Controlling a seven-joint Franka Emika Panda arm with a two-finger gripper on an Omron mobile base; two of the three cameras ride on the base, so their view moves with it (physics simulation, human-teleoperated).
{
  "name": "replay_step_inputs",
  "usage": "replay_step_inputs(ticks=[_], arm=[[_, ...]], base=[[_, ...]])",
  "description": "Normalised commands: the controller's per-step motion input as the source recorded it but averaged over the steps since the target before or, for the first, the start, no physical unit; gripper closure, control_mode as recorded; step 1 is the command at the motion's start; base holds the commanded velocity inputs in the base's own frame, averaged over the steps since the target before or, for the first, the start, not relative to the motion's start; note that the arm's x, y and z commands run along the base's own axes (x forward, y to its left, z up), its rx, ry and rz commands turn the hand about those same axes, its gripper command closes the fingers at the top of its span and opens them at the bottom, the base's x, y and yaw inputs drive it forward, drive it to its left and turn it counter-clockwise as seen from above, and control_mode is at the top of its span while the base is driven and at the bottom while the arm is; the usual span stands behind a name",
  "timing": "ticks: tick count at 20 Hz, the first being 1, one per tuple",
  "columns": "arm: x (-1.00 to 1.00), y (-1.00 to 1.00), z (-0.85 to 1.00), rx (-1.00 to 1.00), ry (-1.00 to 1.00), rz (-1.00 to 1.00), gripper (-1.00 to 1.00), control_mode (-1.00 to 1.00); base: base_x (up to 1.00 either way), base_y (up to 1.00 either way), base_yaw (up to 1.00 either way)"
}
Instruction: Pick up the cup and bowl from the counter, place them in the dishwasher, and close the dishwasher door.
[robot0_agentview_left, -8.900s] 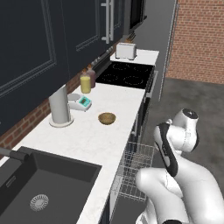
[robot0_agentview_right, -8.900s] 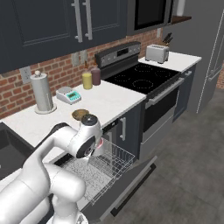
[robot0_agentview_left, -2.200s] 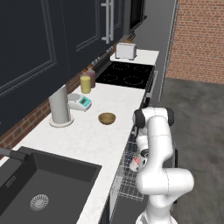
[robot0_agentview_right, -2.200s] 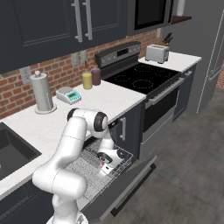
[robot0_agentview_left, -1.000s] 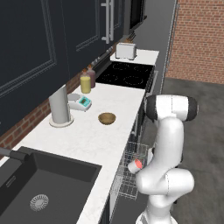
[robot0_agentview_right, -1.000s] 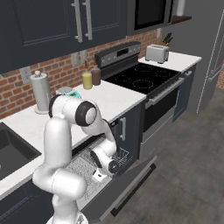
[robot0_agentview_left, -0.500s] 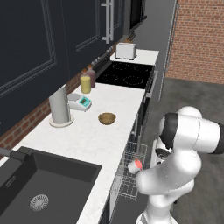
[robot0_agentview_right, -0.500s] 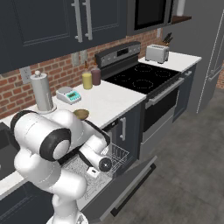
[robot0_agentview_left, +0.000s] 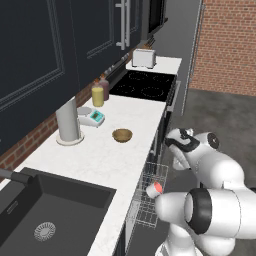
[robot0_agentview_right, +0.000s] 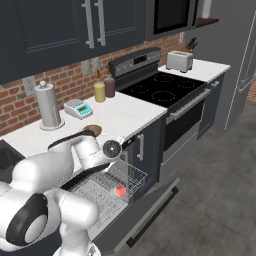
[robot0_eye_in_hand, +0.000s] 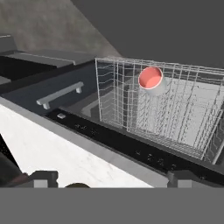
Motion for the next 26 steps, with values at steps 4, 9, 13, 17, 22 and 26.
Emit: replay_step_inputs(ticks=[4, 9, 13, 17, 22, 26], arm=[[0.0, 0.2, 0.56, -0.1, 0.1, 0.0, -1.0, -1.0], [0.0, 0.09, 0.3, -0.04, 0.0, 0.03, -1.0, -1.0], [0.0, 0.0, 0.28, -0.01, 0.0, 0.08, -1.0, -1.0], [0.0, 0.0, 0.08, 0.0, 0.0, 0.16, -1.0, -1.0], [0.0, 0.13, 0.0, -0.05, 0.0, 0.33, -1.0, -1.0], [0.0, 0.32, -0.03, -0.1, 0.0, 0.37, -1.0, -1.0]], base=[[0.0, 0.0, 0.0], [0.0, 0.0, 0.0], [0.0, 0.0, 0.0], [0.0, 0.0, 0.0], [0.0, 0.0, 0.0], [0.0, 0.0, 0.0]])
